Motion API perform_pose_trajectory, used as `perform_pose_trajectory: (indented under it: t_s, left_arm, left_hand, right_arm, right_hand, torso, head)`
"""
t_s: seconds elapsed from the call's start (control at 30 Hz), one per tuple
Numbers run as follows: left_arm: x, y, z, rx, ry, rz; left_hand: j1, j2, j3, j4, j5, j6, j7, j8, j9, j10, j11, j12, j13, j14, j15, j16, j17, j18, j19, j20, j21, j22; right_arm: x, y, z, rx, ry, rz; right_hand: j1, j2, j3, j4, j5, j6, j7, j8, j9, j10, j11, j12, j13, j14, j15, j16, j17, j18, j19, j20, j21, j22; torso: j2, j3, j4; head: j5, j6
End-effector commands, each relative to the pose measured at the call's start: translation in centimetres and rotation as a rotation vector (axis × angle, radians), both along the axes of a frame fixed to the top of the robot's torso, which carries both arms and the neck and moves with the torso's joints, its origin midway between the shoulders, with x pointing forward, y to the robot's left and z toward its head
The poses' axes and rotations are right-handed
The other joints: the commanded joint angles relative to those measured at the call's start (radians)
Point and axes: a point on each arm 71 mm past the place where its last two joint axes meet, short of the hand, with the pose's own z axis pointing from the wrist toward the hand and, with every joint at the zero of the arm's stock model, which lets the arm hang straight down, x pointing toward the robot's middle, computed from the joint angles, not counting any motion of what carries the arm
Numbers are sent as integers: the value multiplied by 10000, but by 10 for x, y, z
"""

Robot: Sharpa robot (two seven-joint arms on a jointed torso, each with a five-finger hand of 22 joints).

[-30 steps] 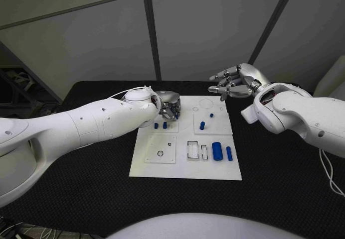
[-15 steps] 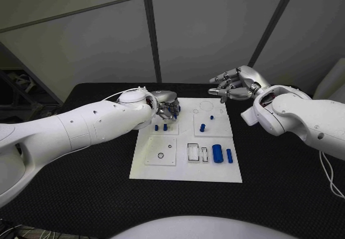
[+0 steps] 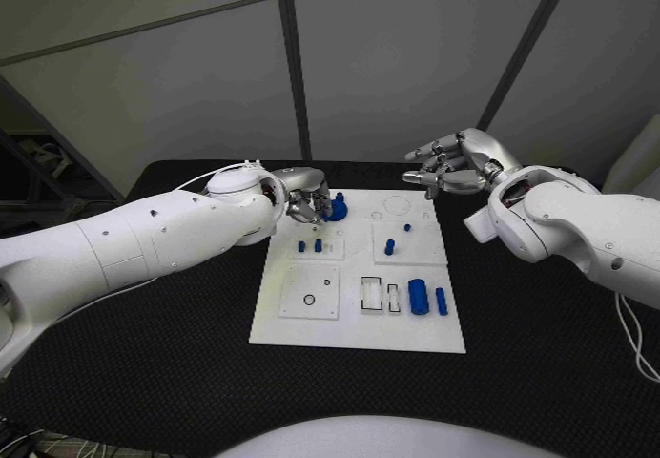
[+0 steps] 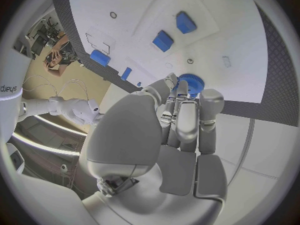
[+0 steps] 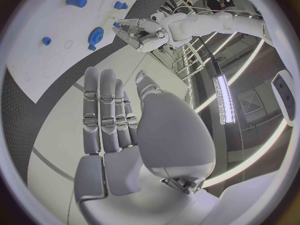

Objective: Assemble the parts on the task board

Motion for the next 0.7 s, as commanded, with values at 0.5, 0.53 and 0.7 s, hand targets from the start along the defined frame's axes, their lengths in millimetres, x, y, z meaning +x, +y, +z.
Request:
perform_pose_trajectory:
  t_s: [0.5, 0.53, 0.7]
  left_arm:
    - [0, 18, -8, 307, 740, 432]
    - [0, 18, -9, 323, 764, 438]
    - [1, 17, -11, 366, 841, 459]
  left_hand:
    - [-93, -11, 72, -4, 41, 82, 1, 39, 8, 25, 9, 29, -16, 160, -67, 26, -14, -614, 32, 9, 20, -8]
    - [-93, -11, 72, -4, 41, 82, 1, 39, 8, 25, 9, 29, -16, 160, -67, 26, -14, -614, 32, 9, 20, -8]
    - [-110, -10, 79, -6, 32, 88, -2, 35, 5, 26, 7, 23, -17, 157, -68, 20, -26, -612, 22, 7, 13, -16]
  right_arm:
    - [0, 1, 1, 1, -70, 121]
    - [0, 1, 1, 0, -69, 120]
    - [0, 1, 1, -3, -70, 117]
  right_hand:
    - [-35, 19, 50, 18, 58, 25, 0, -6, -9, 36, 17, 45, -15, 86, 5, -46, 9, 42, 78, -22, -64, -15]
    - [-35, 19, 50, 18, 58, 25, 0, -6, -9, 36, 17, 45, -15, 86, 5, -46, 9, 42, 78, -22, -64, -15]
    - [-35, 19, 50, 18, 58, 25, 0, -6, -9, 36, 17, 45, -15, 86, 5, -46, 9, 42, 78, -22, -64, -15]
  torso:
    - [24, 7, -39]
    - [22, 10, -36]
    - [18, 11, -31]
  head:
    - [59, -22]
    - [60, -35]
    - [52, -56]
